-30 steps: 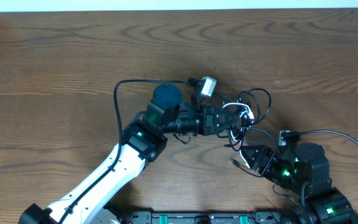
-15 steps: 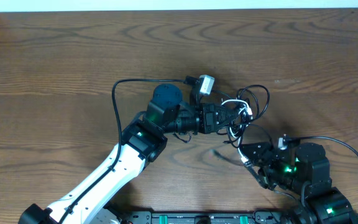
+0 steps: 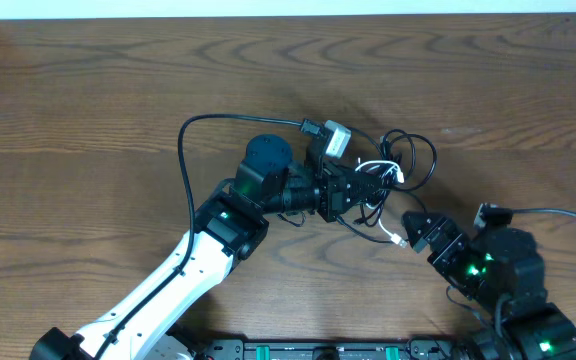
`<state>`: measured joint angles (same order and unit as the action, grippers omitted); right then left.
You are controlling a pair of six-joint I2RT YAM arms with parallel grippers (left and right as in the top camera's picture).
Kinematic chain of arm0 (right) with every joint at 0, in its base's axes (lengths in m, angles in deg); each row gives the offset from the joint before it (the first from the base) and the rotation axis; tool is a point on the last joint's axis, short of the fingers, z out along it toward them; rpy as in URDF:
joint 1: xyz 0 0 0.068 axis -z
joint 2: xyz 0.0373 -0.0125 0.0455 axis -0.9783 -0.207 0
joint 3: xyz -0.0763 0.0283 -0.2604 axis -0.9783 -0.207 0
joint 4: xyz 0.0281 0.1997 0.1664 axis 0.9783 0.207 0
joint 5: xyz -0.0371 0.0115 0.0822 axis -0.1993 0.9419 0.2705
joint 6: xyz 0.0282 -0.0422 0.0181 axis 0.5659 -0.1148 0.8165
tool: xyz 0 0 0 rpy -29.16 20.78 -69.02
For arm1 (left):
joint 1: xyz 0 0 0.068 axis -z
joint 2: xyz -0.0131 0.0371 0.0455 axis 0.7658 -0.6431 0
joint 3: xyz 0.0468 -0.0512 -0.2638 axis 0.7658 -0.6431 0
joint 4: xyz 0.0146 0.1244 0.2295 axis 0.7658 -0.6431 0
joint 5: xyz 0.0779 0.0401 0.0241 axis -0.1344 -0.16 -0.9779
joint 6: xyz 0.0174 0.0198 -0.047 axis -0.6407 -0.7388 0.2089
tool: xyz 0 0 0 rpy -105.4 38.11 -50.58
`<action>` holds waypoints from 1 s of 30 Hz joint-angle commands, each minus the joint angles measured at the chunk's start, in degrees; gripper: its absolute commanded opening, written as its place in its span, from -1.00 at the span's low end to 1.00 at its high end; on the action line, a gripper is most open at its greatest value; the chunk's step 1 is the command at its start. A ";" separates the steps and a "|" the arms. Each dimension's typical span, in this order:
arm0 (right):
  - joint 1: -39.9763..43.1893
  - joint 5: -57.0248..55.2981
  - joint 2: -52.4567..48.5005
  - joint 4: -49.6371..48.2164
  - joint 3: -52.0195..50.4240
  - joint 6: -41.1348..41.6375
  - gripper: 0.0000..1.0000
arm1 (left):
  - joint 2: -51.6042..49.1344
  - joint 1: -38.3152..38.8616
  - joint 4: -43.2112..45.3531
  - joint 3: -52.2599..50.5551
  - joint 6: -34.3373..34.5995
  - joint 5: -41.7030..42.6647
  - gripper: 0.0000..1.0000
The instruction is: Untangle cables
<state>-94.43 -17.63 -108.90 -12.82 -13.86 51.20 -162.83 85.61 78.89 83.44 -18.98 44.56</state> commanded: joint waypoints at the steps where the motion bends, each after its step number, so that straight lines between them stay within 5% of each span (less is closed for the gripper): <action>1: -0.50 11.74 0.24 -2.93 1.60 1.31 0.98 | 0.31 -0.35 0.33 1.79 -4.28 -0.07 -0.85; 2: -0.50 13.53 0.24 -3.72 1.53 3.02 0.93 | 0.31 -0.37 0.35 1.75 -4.28 -0.09 -0.85; 4: -0.50 13.46 0.24 -2.14 1.46 7.96 0.35 | 0.31 -0.35 0.35 1.75 -4.22 -0.07 -0.85; 11: -0.55 12.76 0.24 -2.47 -2.16 26.27 0.45 | 0.31 -0.31 0.37 1.75 5.09 -0.09 -0.85; 20: -0.55 13.03 0.17 -7.23 -5.53 33.38 0.47 | 0.31 2.19 0.59 1.75 6.75 -1.14 -0.85; 26: -0.59 13.84 -0.39 -8.39 -6.01 31.87 0.20 | 0.31 5.11 0.63 1.75 6.75 -5.49 -0.85; 30: -0.59 9.53 -0.52 -8.50 -6.01 19.78 0.07 | 0.31 5.16 0.09 1.75 3.19 -5.44 -0.85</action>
<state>-94.43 -5.12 -109.21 -21.23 -19.45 80.55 -162.83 90.75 78.91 83.44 -12.79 40.39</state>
